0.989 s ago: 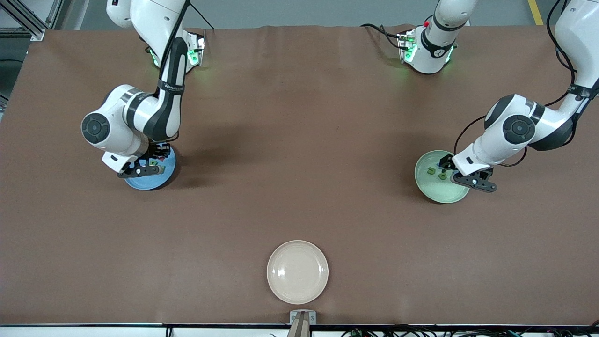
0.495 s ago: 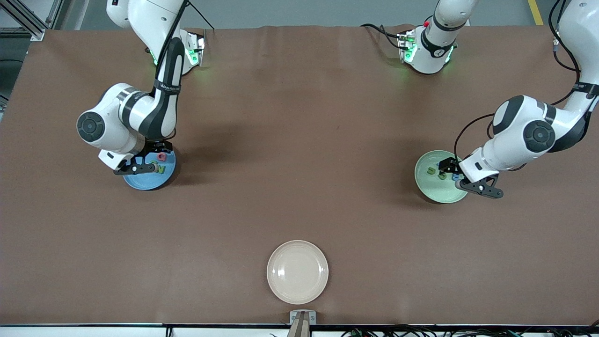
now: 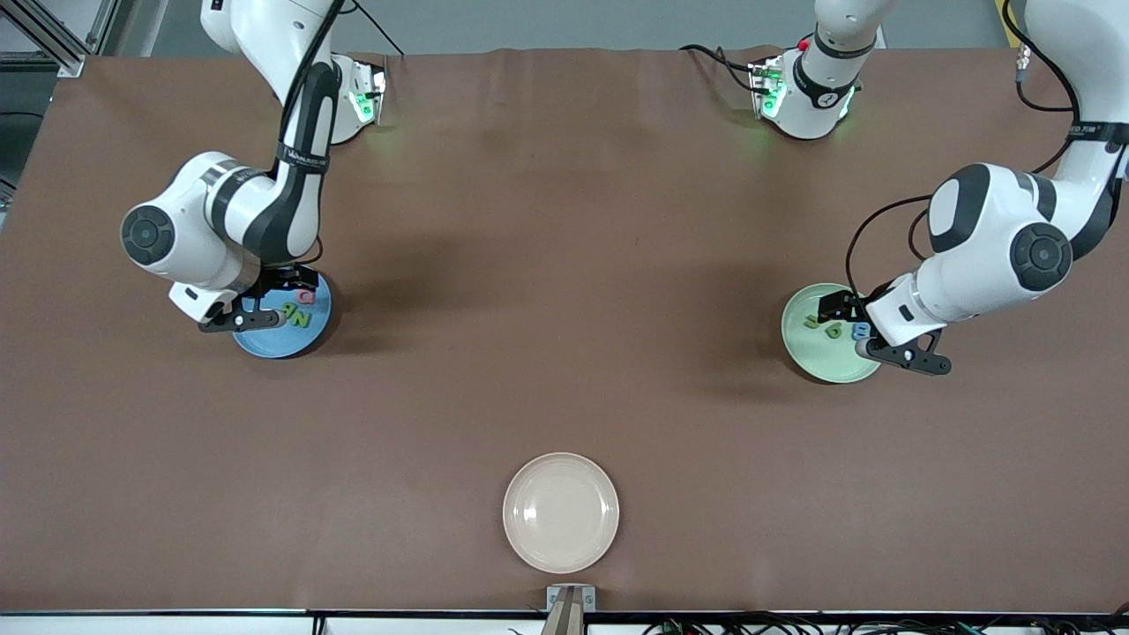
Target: Sort uppercase to blue plate, lowercase to green plate
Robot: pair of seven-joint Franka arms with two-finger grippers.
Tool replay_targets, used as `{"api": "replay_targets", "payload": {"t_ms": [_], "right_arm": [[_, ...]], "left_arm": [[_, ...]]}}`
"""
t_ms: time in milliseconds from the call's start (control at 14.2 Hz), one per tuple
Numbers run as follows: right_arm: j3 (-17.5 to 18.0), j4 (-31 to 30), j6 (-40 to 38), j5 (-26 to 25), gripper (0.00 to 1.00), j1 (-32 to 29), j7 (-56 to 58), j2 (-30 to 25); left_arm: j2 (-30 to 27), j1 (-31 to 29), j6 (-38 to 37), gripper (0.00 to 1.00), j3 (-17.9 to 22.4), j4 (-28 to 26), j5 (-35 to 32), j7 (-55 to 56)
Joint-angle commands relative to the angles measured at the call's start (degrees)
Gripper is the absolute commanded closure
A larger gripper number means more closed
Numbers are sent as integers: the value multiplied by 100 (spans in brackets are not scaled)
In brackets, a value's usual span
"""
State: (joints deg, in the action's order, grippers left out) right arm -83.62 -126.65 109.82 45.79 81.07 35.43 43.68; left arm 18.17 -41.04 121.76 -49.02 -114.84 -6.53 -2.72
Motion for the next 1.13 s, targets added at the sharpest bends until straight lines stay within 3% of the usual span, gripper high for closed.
{"api": "replay_targets", "payload": {"t_ms": [0, 212, 424, 565, 777, 1060], "right_arm": [[-137, 630, -696, -52, 0, -414, -27, -8], [-84, 1701, -1585, -482, 0, -1170, -18, 9], [12, 2371, -1911, -510, 0, -1680, -44, 9], [91, 2906, -2191, -510, 0, -2040, -394, 9], [644, 4231, -3192, -781, 0, -2831, -1351, -8], [1522, 5201, -3827, -1211, 0, -3535, -2241, -297]], "left_arm": [[-323, 184, -547, 0, 279, 347, 388, -298], [-743, 158, -742, 0, 515, 550, 818, -501], [-1385, 61, -742, 0, 604, 664, 846, -414], [-1404, 35, -899, 0, 613, 1032, 855, -45], [-1413, 35, -1557, 0, 622, 1533, 855, 26], [-1448, 17, -2559, 0, 700, 2236, 864, 53]]}}
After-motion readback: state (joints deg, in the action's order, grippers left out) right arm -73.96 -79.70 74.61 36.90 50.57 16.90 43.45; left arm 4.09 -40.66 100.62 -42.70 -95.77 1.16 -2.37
